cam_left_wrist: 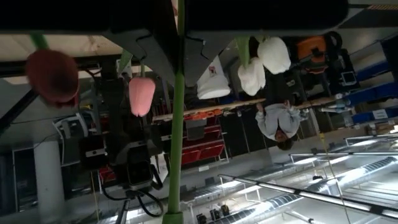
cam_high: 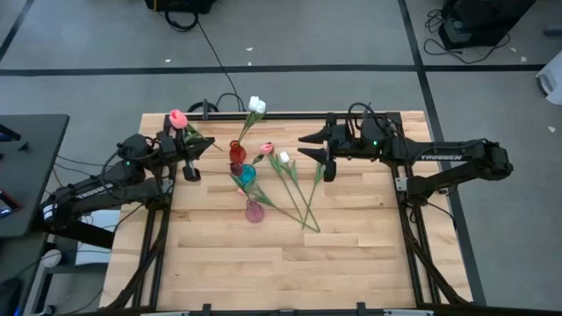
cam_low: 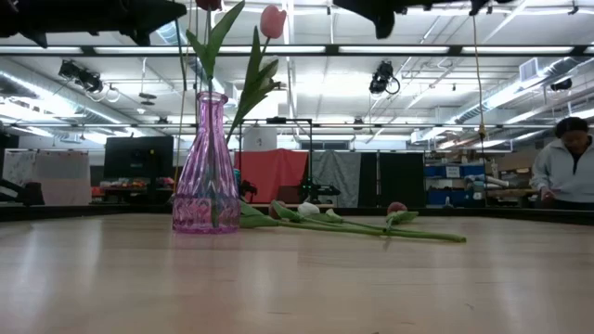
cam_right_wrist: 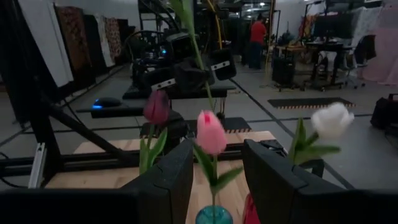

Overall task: Sort flowers into vase by color
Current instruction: Put the right pink flower into the blue vase

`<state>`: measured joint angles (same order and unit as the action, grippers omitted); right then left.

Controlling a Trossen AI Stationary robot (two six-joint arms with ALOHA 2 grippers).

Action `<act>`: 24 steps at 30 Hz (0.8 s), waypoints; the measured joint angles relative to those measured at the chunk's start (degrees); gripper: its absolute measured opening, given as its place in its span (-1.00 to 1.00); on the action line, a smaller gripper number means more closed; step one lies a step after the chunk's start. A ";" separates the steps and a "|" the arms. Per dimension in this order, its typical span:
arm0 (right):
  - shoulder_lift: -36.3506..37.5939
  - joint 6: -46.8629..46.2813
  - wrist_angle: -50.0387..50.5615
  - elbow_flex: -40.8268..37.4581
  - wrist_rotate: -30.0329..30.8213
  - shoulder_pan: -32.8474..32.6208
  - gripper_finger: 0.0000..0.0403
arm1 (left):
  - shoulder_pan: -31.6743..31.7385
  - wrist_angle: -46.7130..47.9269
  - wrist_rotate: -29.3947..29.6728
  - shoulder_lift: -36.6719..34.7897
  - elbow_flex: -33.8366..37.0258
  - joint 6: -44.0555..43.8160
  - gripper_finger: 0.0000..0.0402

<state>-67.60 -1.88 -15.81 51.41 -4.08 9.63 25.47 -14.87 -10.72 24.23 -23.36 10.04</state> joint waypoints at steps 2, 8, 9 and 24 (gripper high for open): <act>1.42 -0.12 -3.23 -3.69 0.38 0.05 -0.25 | 1.33 -2.03 -1.91 1.40 0.87 -0.69 -0.94; 3.96 -2.21 -13.50 -13.32 5.11 0.42 -0.25 | 4.18 -11.41 -8.61 8.02 4.37 -6.95 -0.94; 4.20 -2.51 -14.57 -14.34 5.07 0.41 -0.25 | 4.22 -13.33 -9.16 9.29 4.90 -7.75 -0.94; 4.18 -5.42 -17.65 -17.93 6.45 -0.15 -0.25 | 4.05 -35.75 -12.14 25.14 12.43 -17.78 -0.94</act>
<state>-63.42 -7.30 -33.47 33.47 2.37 9.47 29.52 -50.62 -22.85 49.37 -10.93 -7.74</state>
